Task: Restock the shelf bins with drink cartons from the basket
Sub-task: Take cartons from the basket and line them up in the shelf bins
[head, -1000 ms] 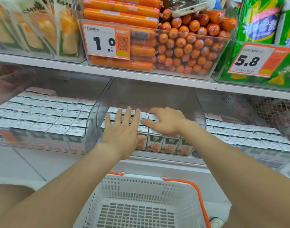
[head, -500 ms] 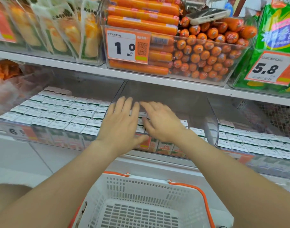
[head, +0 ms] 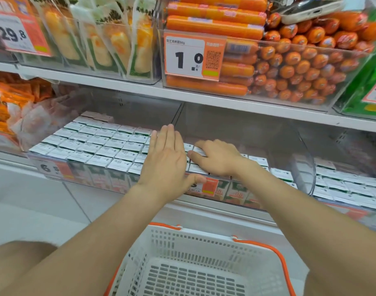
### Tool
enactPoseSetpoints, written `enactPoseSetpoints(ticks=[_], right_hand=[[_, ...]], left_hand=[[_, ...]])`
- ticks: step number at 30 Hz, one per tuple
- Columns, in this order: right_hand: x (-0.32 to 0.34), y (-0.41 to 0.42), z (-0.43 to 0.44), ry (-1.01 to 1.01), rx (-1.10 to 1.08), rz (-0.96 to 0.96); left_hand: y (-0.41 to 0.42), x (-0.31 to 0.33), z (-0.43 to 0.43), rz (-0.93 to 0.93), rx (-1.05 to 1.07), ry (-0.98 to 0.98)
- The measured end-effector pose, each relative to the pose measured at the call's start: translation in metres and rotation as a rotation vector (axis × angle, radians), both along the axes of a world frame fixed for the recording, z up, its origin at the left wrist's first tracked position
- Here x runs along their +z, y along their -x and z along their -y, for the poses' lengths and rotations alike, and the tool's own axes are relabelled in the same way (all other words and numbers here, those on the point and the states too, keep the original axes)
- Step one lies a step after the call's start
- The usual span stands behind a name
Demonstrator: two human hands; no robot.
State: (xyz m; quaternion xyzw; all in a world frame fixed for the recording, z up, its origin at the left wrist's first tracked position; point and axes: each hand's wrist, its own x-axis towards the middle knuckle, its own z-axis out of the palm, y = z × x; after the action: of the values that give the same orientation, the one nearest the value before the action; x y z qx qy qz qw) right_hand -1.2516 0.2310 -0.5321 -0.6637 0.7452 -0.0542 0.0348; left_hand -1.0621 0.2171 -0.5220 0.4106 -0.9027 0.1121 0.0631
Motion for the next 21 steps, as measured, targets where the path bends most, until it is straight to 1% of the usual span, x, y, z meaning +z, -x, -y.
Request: enactPoseSetpoints(ticks=[4, 6, 7, 9, 11, 12, 14, 17, 21], right_hand=[[-0.005, -0.002, -0.006, -0.006, -0.029, 0.135], [-0.002, -0.008, -0.013, 0.072, -0.051, 0.171], [0.003, -0.01, -0.019, 0.135, -0.048, 0.168], [0.018, -0.014, -0.037, 0.253, -0.021, 0.091], [0.037, -0.013, -0.066, 0.318, -0.01, 0.01], [0.047, -0.011, -0.084, 0.334, -0.03, 0.017], [0.061, 0.001, -0.122, 0.372, -0.099, 0.107], [0.07, 0.034, -0.169, 0.389, -0.257, 0.208], [0.064, 0.095, -0.202, 0.413, -0.478, 0.152]], left_hand=[[-0.001, 0.0, -0.005, -0.031, 0.032, 0.008], [-0.001, 0.004, -0.009, -0.044, 0.03, 0.002], [0.0, 0.006, -0.011, -0.058, 0.014, -0.004], [0.004, 0.008, -0.019, -0.116, -0.077, -0.026], [0.015, 0.008, -0.031, -0.235, -0.22, -0.086], [0.022, 0.008, -0.038, -0.292, -0.276, -0.144], [0.037, 0.009, -0.055, -0.343, -0.358, -0.25], [0.065, 0.005, -0.078, -0.356, -0.469, -0.306], [0.105, 0.003, -0.109, -0.427, -0.531, -0.357]])
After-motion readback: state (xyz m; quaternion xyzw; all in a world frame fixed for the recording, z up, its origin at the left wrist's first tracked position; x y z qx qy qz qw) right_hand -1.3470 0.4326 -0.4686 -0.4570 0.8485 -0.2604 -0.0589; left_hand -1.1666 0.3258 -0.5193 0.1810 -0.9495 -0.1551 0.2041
